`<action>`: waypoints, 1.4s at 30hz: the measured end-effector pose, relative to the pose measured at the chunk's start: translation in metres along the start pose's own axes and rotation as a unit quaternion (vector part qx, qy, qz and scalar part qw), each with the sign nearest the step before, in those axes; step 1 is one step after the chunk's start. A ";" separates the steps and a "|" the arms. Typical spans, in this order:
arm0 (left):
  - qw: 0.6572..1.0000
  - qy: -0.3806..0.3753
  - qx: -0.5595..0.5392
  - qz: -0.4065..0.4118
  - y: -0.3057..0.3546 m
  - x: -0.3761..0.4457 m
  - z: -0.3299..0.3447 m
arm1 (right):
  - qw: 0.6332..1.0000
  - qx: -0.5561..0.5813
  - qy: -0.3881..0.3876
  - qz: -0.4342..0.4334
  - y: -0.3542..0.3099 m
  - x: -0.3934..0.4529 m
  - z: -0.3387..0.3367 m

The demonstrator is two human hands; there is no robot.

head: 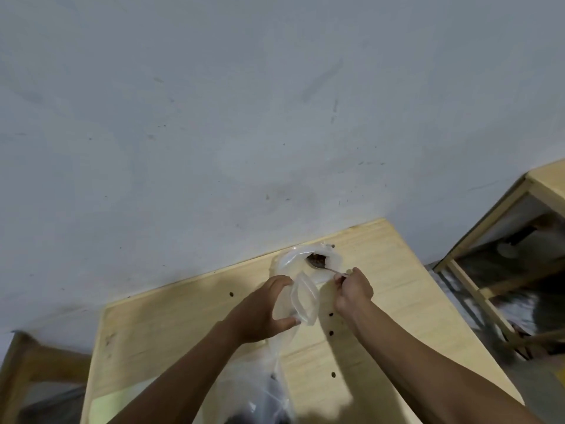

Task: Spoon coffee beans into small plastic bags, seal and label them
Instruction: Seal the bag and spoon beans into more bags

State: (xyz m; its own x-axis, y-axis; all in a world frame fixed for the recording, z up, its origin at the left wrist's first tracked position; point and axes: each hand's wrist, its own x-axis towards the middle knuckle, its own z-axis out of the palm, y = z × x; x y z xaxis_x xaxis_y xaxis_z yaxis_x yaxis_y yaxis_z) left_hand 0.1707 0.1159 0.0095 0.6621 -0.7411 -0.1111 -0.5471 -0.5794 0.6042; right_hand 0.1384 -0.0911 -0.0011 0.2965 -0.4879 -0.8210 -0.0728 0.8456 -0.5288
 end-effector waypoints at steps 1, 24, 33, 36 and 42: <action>1.000 0.004 -0.003 -0.002 0.001 0.000 0.000 | 1.000 0.007 -0.002 -0.016 0.002 0.002 -0.001; 0.993 0.072 0.048 -0.079 0.001 0.015 0.009 | 0.982 -0.068 -0.096 -0.149 -0.004 -0.005 -0.019; 0.986 0.069 0.036 -0.144 -0.002 0.019 0.017 | 0.954 -0.110 -0.086 -0.266 -0.021 -0.020 -0.029; 0.985 0.064 0.042 -0.152 -0.001 0.022 0.017 | 0.946 -0.104 -0.090 -0.293 -0.023 -0.024 -0.031; 0.982 0.047 0.049 -0.175 0.002 0.026 0.017 | 0.926 -0.097 -0.102 -0.352 -0.025 -0.036 -0.030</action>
State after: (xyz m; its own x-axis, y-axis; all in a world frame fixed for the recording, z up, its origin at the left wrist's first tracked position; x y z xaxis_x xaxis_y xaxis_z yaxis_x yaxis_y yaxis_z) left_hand 0.1785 0.0902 -0.0054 0.8603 -0.4587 -0.2226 -0.3214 -0.8268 0.4617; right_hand 0.1012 -0.1011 0.0356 0.5074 -0.8352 -0.2121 0.0427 0.2702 -0.9619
